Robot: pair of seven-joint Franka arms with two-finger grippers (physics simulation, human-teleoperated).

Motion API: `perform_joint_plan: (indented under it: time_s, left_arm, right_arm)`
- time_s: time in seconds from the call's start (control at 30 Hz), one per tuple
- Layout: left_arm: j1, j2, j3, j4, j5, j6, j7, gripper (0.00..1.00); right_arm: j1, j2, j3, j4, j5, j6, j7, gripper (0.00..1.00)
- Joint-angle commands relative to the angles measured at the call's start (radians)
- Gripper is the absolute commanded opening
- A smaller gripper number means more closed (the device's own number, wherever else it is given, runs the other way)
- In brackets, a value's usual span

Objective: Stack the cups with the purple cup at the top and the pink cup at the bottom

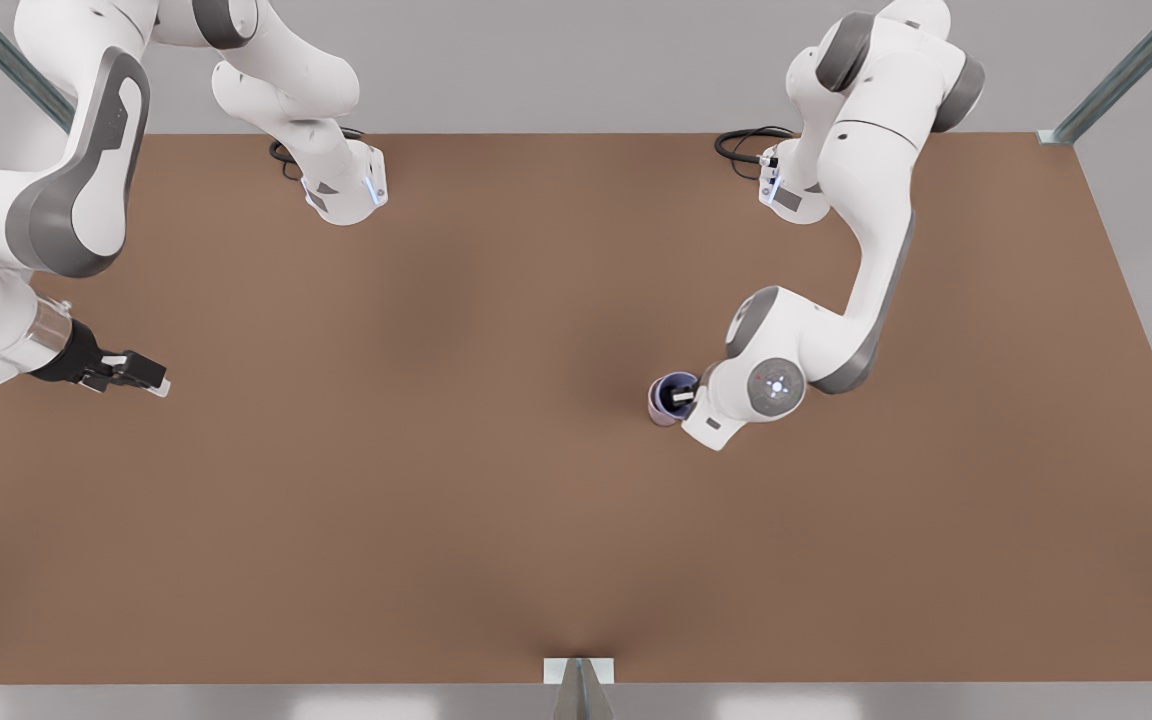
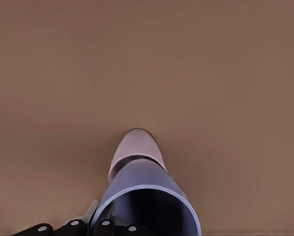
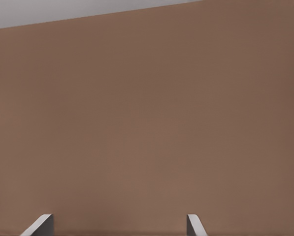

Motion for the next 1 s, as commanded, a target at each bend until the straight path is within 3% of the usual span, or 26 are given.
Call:
perform_joint_plan:
  time_s: [0.0,0.4,0.6,0.63,0.67,0.7,0.73,0.97]
  left_arm:
    - [-0.005,0.0,-0.001,0.001,-0.008,-0.001,-0.053,0.21]
    - [-0.008,0.016,0.001,0.002,0.003,0.009,-0.04,0.21]
    - [-0.006,0.026,0.005,0.004,0.005,0.023,-0.033,0.29]
    - [-0.008,0.028,0.005,0.004,0.005,0.029,-0.035,0.44]
    - [-0.008,0.033,0.005,0.004,0.005,0.029,-0.036,0.82]
    - [-0.008,0.033,0.005,0.004,0.005,0.03,-0.043,0.96]
    - [-0.008,0.033,0.007,0.004,0.006,0.03,-0.046,1.0]
    - [-0.008,0.031,0.007,0.004,0.006,0.03,-0.049,1.0]
  right_arm:
    - [-0.001,-0.001,0.0,0.001,0.008,0.0,-0.065,1.0]
    - [0.002,0.011,-0.002,0.018,0.01,0.002,-0.065,1.0]
    - [0.0,0.011,-0.002,0.03,0.008,0.002,-0.067,1.0]
    - [0.0,0.016,-0.002,0.03,0.01,0.002,-0.068,1.0]
    - [-0.001,0.016,-0.002,0.032,0.002,0.002,-0.073,1.0]
    - [-0.007,0.014,-0.002,0.032,0.002,0.002,-0.074,1.0]
    - [0.002,-0.002,-0.002,0.032,-0.029,0.0,-0.073,1.0]
    - [0.0,-0.016,-0.002,0.027,-0.024,0.0,-0.079,1.0]
